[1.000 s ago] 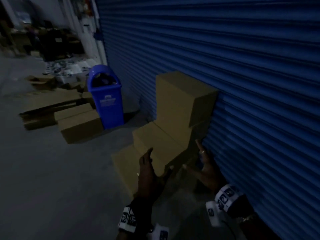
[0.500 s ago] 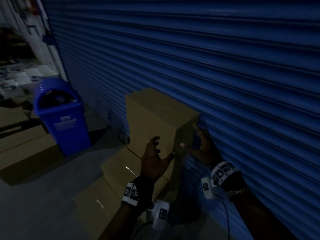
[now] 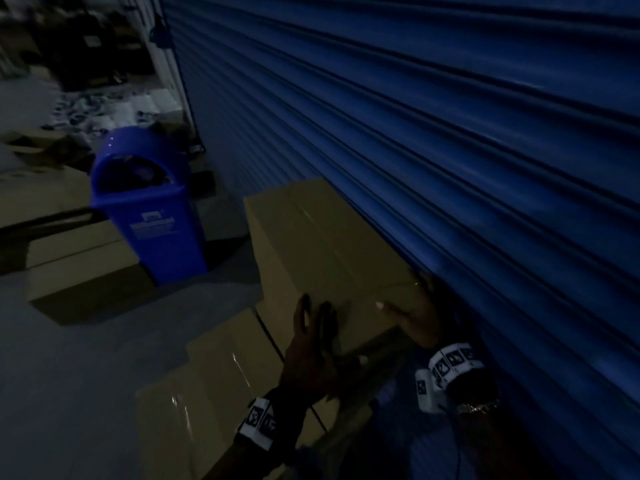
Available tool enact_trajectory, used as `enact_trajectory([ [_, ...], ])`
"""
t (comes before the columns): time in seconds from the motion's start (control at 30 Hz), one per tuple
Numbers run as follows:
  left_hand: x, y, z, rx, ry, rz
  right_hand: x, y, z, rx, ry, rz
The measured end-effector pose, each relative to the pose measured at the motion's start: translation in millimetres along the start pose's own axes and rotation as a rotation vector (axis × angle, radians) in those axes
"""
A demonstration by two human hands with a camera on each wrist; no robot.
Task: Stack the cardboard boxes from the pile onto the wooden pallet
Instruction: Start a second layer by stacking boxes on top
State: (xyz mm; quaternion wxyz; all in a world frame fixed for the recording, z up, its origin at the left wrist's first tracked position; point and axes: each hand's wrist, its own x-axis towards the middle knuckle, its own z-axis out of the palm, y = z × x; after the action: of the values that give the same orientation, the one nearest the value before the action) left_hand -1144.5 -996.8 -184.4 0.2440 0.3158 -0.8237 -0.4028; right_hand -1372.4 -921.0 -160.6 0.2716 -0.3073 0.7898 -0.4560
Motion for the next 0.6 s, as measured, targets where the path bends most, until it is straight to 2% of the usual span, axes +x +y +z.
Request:
enact_trajectory([
  [0.23,13.5,-10.5,15.3,0.015,0.117,-0.014,42.2,24.6,-16.6,-0.065,-0.030,-0.082],
  [0.37,-1.4,-22.6,-4.1,-0.009,0.126,-0.027,42.4,27.6,-18.1,-0.130,-0.050,-0.258],
  [0.47,-13.0,-28.8,-12.9,-0.054,0.118,-0.050,36.0,22.2,-5.8,-0.178,-0.155,-0.385],
  [0.6,-13.5,-34.3,-15.8,0.044,0.140,-0.089,34.0,13.5,2.7,-0.143,-0.267,-0.390],
])
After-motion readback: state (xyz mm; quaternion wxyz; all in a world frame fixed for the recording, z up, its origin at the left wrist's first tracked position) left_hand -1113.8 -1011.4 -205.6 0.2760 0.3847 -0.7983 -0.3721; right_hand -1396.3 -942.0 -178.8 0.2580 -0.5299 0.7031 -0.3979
